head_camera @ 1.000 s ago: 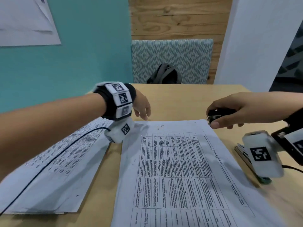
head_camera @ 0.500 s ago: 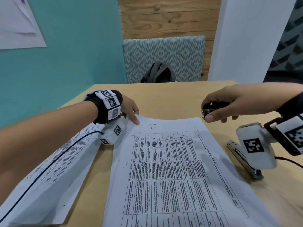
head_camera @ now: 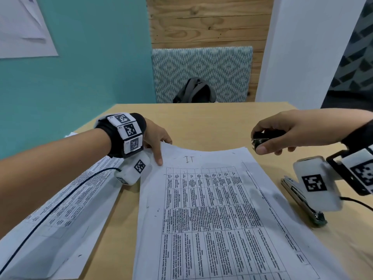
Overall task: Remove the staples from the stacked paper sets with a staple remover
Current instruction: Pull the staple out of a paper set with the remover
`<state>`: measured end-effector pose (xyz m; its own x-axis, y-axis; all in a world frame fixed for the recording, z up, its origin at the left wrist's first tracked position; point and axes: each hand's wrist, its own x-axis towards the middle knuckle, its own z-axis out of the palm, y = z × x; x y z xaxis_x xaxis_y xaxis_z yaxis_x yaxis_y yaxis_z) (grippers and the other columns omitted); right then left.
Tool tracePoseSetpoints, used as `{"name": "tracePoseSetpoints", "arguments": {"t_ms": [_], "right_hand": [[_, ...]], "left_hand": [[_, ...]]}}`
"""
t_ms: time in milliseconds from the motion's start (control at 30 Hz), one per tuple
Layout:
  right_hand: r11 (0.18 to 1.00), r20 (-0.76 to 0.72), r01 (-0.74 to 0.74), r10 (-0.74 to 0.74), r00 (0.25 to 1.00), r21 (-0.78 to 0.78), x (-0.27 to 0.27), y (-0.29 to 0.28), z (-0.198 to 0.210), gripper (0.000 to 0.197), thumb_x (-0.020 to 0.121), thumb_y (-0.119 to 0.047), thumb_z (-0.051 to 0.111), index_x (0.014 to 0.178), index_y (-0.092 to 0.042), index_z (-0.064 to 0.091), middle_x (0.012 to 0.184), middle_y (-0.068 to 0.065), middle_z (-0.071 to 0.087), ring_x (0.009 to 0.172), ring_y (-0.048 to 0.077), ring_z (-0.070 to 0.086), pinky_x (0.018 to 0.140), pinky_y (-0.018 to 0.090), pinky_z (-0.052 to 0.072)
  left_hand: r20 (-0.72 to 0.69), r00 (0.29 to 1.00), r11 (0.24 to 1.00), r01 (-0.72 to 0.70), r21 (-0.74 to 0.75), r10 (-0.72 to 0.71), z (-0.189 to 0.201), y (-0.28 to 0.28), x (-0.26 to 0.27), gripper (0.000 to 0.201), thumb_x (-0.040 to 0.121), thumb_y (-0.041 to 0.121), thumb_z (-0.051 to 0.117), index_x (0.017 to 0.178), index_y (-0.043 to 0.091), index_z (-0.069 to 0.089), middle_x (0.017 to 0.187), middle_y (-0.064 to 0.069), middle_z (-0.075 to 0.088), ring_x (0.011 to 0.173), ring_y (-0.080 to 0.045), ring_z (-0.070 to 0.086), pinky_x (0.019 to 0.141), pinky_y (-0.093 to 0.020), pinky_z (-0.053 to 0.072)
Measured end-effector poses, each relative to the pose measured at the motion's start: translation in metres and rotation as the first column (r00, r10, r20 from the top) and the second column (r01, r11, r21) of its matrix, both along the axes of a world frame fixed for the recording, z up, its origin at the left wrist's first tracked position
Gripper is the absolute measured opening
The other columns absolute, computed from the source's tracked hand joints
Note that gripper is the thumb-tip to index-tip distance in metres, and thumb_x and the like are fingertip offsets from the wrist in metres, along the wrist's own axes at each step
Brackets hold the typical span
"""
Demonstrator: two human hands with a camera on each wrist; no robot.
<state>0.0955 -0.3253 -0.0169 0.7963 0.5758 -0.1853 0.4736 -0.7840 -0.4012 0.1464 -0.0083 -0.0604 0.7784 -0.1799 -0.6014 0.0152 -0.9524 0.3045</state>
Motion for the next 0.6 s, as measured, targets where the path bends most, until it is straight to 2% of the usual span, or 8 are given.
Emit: {"name": "tracePoseSetpoints", "arguments": {"t_ms": [67,133,200,267,367,433,533,600], "right_hand": [[1.0,0.006,0.0,0.0,1.0,-0.01,0.0027,-0.0016,-0.0011,0.084,0.025,-0.095,0.05,0.089,-0.043,0.062,0.082,-0.007,0.069,0.075,0.012,0.065,0.065,0.022,0.049],[1.0,0.009,0.002,-0.002,1.0,-0.008,0.0025,-0.0016,-0.0021,0.075,0.033,-0.092,0.053,0.089,-0.043,0.062,0.081,-0.006,0.069,0.076,0.013,0.065,0.067,0.024,0.05],[1.0,0.01,0.02,-0.02,1.0,0.003,0.0007,-0.0003,-0.0022,0.064,0.046,-0.084,0.055,0.092,-0.039,0.062,0.081,-0.003,0.069,0.078,0.016,0.065,0.068,0.025,0.051],[0.999,0.012,0.035,-0.035,0.999,0.002,0.0004,-0.0002,-0.0019,0.062,0.046,-0.077,0.054,0.094,-0.037,0.061,0.082,-0.002,0.069,0.079,0.017,0.065,0.07,0.026,0.052],[0.999,0.017,0.045,-0.045,0.999,-0.006,-0.0005,0.0,-0.0011,0.062,0.046,-0.076,0.053,0.094,-0.038,0.061,0.082,-0.002,0.069,0.08,0.017,0.065,0.072,0.029,0.052],[0.999,0.016,0.047,-0.047,0.999,-0.009,-0.0004,0.0003,-0.0012,0.062,0.047,-0.076,0.053,0.094,-0.038,0.061,0.083,-0.002,0.069,0.08,0.017,0.065,0.072,0.028,0.052],[0.999,0.013,0.052,-0.052,0.999,-0.016,-0.0003,0.0012,-0.0013,0.062,0.047,-0.075,0.053,0.095,-0.036,0.061,0.083,-0.001,0.069,0.08,0.018,0.064,0.07,0.026,0.051],[0.998,0.021,0.049,-0.048,0.999,-0.03,-0.0004,0.0021,-0.0018,0.062,0.047,-0.075,0.052,0.096,-0.036,0.06,0.082,-0.001,0.069,0.08,0.018,0.064,0.071,0.028,0.052]], "left_hand": [[0.037,0.999,0.998,-0.018,-0.067,0.021,0.001,0.0023,0.0021,0.022,0.076,0.001,0.072,0.093,0.009,0.061,0.106,-0.017,0.067,0.098,-0.035,0.065,0.087,-0.047,0.053],[0.095,0.994,0.987,-0.033,-0.157,0.048,0.0023,0.0031,0.004,0.013,0.079,0.004,0.07,0.088,0.008,0.061,0.09,-0.01,0.07,0.078,-0.023,0.069,0.071,-0.034,0.058],[0.168,0.984,0.975,-0.028,-0.223,0.067,0.005,0.0014,0.0056,0.009,0.079,0.004,0.069,0.08,0.007,0.061,0.071,-0.001,0.07,0.059,-0.012,0.066,0.053,-0.022,0.054],[0.245,0.967,0.968,-0.011,-0.252,0.074,0.0077,-0.0002,0.0073,0.01,0.08,0.005,0.069,0.074,0.008,0.062,0.061,0.004,0.068,0.051,-0.009,0.064,0.048,-0.018,0.05],[0.312,0.948,0.957,0.024,-0.288,0.07,0.0095,-0.001,0.0081,0.012,0.084,0.009,0.066,0.072,0.012,0.064,0.061,0.005,0.068,0.052,-0.01,0.063,0.05,-0.019,0.05],[0.356,0.933,0.957,0.049,-0.285,0.058,0.0085,-0.001,0.0075,0.014,0.088,0.014,0.061,0.077,0.01,0.068,0.068,0.001,0.069,0.058,-0.013,0.062,0.057,-0.022,0.053],[0.435,0.9,0.969,0.099,-0.225,0.01,0.0053,-0.0011,0.0058,0.024,0.094,0.02,0.054,0.101,0.004,0.07,0.088,-0.009,0.069,0.069,-0.015,0.059,0.074,-0.028,0.051],[0.469,0.883,0.965,0.113,-0.236,0.012,0.0026,-0.0002,0.0047,0.026,0.094,0.022,0.053,0.111,0.008,0.068,0.095,-0.009,0.069,0.073,-0.014,0.058,0.08,-0.029,0.048]]}}
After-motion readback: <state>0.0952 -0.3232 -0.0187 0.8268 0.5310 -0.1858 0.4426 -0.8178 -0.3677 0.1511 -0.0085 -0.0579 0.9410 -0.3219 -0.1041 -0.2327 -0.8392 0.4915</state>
